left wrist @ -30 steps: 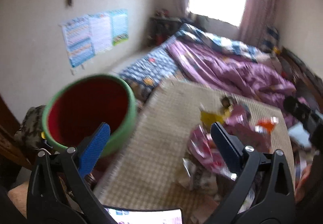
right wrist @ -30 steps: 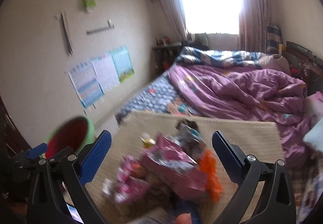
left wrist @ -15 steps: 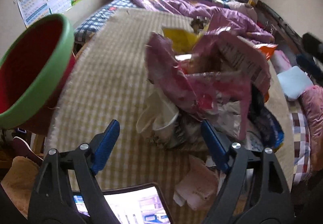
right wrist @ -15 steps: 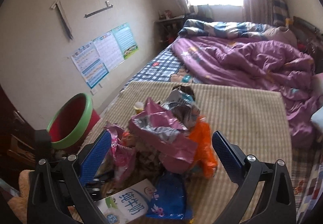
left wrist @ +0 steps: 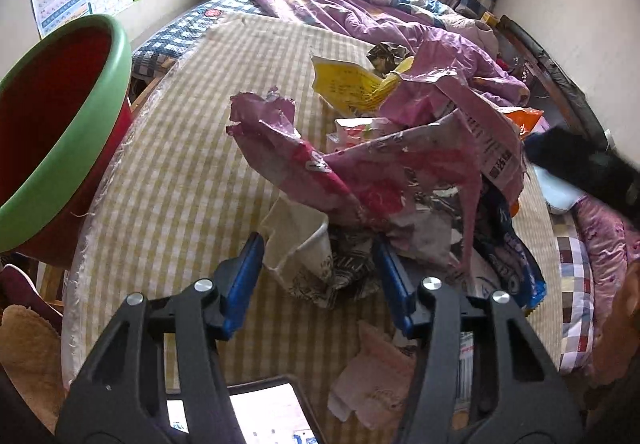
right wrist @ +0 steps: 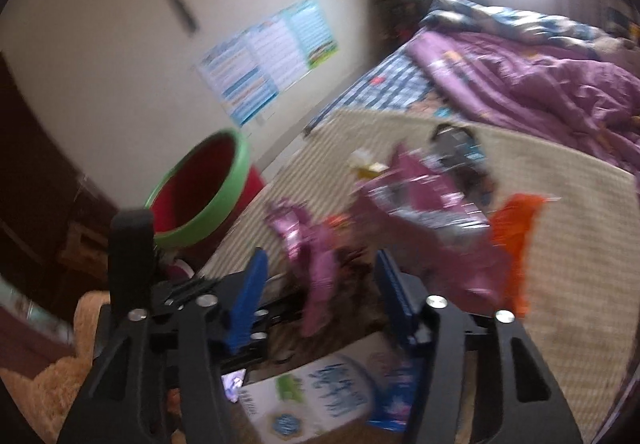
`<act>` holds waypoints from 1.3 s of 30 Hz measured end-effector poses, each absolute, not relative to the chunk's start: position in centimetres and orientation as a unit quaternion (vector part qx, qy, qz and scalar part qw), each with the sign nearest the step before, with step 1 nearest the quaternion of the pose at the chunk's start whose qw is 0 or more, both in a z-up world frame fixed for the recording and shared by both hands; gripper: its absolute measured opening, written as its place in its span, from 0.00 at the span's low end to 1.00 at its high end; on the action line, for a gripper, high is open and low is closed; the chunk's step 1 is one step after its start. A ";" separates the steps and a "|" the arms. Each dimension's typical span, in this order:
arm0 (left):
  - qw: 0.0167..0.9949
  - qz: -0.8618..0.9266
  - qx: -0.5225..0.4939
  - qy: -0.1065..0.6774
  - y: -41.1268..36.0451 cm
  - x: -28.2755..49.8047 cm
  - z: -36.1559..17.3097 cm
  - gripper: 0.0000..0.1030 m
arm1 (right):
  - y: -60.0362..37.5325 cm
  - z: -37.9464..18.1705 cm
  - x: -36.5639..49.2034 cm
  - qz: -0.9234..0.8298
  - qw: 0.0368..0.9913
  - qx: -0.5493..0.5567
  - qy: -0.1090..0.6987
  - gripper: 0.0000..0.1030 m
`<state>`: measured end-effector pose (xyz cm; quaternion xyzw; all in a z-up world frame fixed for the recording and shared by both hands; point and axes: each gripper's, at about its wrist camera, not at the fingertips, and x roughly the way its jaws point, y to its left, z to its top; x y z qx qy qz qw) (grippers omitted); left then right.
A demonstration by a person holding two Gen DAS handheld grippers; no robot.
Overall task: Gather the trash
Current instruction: 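Grasp white paper cup with left tool while right tool grasps pink wrapper, then drop paper cup into bin with left tool while right tool drops pink wrapper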
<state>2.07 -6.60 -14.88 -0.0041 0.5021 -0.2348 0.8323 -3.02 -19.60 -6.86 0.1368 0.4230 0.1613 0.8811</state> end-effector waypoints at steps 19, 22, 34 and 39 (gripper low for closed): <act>0.825 -0.245 -0.047 0.507 -4.6 2.1 -14.9 0.29 | -19.7 -4.7 -2.6 0.139 0.904 0.154 0.373 0.01; 0.834 -0.239 -0.062 0.493 -3.6 2.0 -14.2 0.28 | -19.2 -3.6 -2.6 0.143 0.911 0.149 0.358 0.01; 0.932 -0.087 -0.042 0.349 5.9 3.3 -5.6 0.28 | -15.6 -1.1 1.5 0.178 0.904 0.174 0.348 0.01; 0.933 -0.012 -0.048 0.356 10.6 4.6 -6.4 0.28 | -11.0 -1.2 4.5 0.210 0.890 0.165 0.370 0.01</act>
